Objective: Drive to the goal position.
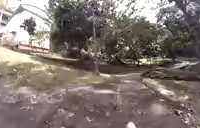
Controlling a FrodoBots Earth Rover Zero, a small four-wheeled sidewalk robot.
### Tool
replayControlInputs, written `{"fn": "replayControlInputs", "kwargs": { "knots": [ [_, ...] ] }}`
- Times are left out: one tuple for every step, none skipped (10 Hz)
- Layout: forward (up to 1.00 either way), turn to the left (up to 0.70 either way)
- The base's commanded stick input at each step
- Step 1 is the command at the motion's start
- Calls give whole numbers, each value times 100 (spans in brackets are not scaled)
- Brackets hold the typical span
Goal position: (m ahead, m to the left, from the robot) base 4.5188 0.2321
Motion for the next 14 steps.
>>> {"fn": "replayControlInputs", "kwargs": {
  "knots": [
    [100,0],
    [100,0],
    [100,-9],
    [100,-22],
    [100,-40],
    [100,-40],
    [100,-40],
    [100,-40],
    [100,-40],
    [100,-39],
    [100,-15],
    [100,0],
    [100,0],
    [100,0]
  ]
}}
